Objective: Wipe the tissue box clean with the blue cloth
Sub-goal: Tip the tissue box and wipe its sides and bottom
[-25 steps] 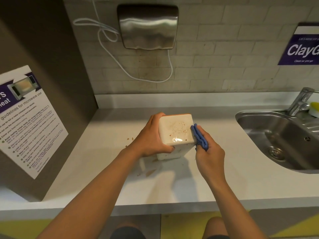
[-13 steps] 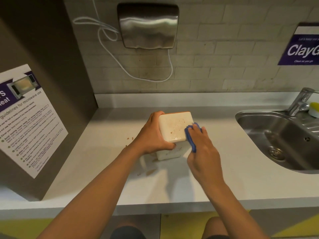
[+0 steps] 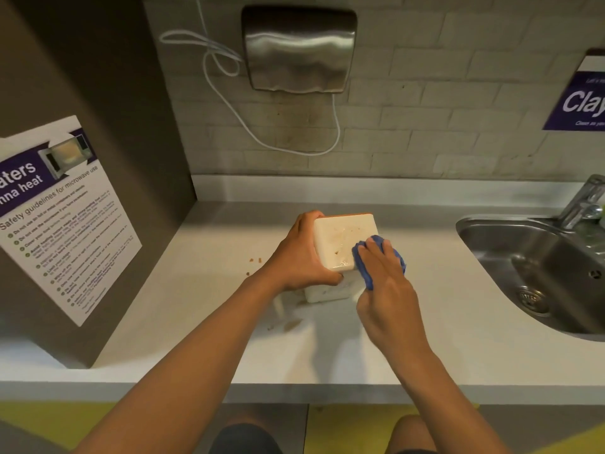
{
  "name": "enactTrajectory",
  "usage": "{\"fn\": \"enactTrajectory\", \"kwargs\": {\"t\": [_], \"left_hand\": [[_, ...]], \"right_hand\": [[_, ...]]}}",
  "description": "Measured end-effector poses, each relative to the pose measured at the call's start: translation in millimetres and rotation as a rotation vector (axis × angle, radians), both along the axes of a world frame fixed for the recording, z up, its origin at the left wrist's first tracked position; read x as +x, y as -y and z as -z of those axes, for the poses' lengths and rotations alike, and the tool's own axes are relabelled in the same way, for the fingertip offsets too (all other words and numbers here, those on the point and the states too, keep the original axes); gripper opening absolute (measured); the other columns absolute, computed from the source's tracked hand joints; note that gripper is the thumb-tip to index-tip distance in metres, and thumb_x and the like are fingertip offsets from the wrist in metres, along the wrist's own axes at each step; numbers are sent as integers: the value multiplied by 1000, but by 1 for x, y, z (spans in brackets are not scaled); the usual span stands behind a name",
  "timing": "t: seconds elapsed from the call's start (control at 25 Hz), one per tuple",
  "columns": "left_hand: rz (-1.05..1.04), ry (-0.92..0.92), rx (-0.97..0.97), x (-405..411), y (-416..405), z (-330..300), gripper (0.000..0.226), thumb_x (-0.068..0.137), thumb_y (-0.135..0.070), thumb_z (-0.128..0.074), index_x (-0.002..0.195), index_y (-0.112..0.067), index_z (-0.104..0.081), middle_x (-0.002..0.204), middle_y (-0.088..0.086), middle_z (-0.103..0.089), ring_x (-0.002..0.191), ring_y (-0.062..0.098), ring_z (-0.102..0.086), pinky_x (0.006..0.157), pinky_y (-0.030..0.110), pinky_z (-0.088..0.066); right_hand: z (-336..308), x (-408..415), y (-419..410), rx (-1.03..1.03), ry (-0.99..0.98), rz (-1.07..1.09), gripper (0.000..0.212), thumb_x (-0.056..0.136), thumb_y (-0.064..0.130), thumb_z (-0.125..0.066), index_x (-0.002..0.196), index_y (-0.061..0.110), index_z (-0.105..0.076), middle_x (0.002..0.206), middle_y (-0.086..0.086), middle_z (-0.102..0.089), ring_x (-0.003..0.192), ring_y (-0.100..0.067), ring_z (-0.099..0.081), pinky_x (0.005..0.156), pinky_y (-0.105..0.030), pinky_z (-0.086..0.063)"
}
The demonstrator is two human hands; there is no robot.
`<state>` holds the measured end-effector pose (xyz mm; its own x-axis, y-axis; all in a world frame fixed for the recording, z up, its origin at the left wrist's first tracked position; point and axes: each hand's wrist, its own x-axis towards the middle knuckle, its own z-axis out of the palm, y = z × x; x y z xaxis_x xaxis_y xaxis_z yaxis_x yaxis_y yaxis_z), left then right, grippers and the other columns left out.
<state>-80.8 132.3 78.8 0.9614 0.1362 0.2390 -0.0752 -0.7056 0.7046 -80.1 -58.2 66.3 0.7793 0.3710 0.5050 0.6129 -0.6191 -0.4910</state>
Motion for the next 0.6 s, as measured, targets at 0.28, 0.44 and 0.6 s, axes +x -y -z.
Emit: {"fn": "enactTrajectory", "kwargs": {"t": [0.28,0.44,0.6], "left_hand": [[-6,6,-29,-1,-2,-1,107,55,-39,-93,139,-38,-26,135,-13,-36,114,13,-51,86,29,-53],[-16,-11,-45,-1,-2,0,107,56,-40,-92,139,-38,-25,135,-11,-40,113,12,-53,81,22,-49],[-60,-15,-40,1,2,2,107,57,-38,-95,138,-34,-25,133,-10,-39,112,11,-52,75,17,-46]], "right_hand": [[-16,5,-29,-35,130,-25,55,68,2,-26,112,2,-60,112,-8,-56,108,-31,-48,88,-41,-45],[15,-7,-7,-26,90,-25,64,77,-9,-40,137,11,-51,144,-5,-45,140,-27,-31,111,-41,-33],[-3,3,-9,32,76,56,56,77,-15,-47,128,7,-56,136,-8,-52,134,-32,-38,92,-27,-38]]}}
